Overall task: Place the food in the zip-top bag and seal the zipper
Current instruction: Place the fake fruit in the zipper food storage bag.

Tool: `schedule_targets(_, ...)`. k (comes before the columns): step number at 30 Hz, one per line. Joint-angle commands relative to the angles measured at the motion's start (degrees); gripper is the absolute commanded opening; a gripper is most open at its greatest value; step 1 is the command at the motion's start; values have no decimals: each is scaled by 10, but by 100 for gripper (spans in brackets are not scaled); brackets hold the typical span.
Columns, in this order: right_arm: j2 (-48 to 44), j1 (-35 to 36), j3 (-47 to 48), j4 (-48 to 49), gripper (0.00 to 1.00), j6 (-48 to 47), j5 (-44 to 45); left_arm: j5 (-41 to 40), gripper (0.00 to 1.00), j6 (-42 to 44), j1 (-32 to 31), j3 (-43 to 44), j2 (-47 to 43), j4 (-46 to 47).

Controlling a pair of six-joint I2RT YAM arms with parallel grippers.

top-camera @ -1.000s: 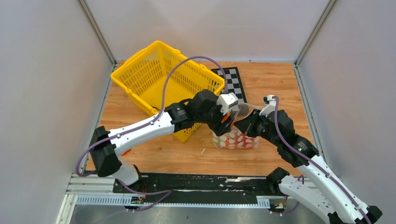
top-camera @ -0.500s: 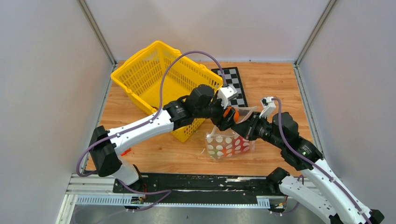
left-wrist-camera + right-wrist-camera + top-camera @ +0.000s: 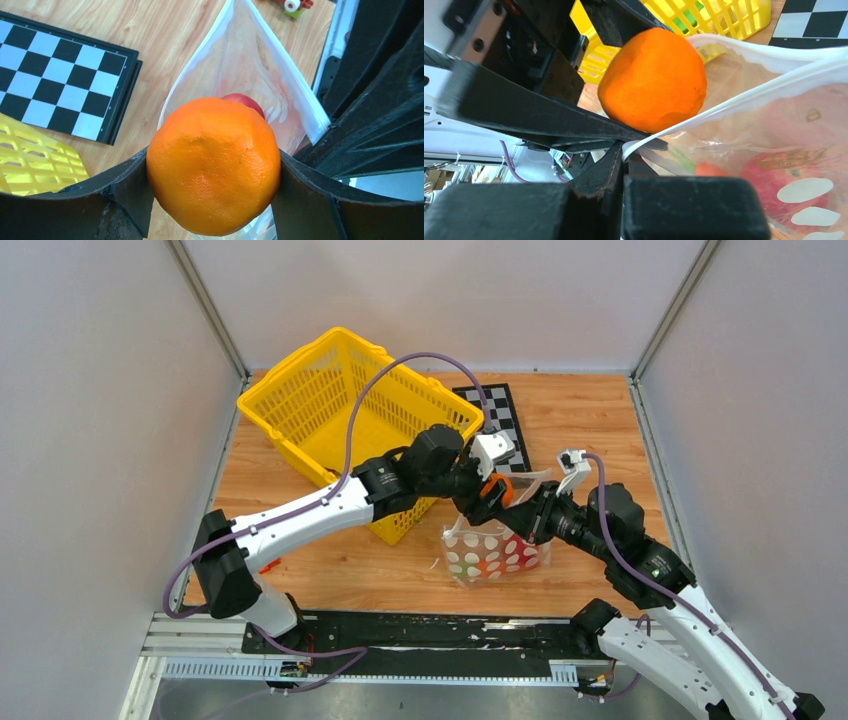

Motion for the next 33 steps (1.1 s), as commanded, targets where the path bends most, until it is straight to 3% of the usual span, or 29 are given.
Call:
schedule_targets(1, -3, -2, 8, 88, 0, -3, 12, -61, 71, 32, -33, 2, -6, -33)
schedule_targets(5, -9, -1, 0, 110, 0, -3, 10, -141, 71, 48, -46, 9, -5, -60)
schedule_targets(11, 1, -2, -6, 109, 0, -5, 24, -191, 71, 71, -64, 16, -16, -71)
schedule_targets(20, 9, -2, -20, 139, 0, -40, -22, -30, 68, 133, -66, 26, -38, -110)
schedule_targets(25, -3, -2, -19, 144, 0, -117, -77, 34, 67, 170, -66, 9, -79, -125)
schedule_targets(33, -1, -1, 8, 100, 0, -223, -164, 119, 67, 234, -66, 62, -70, -227)
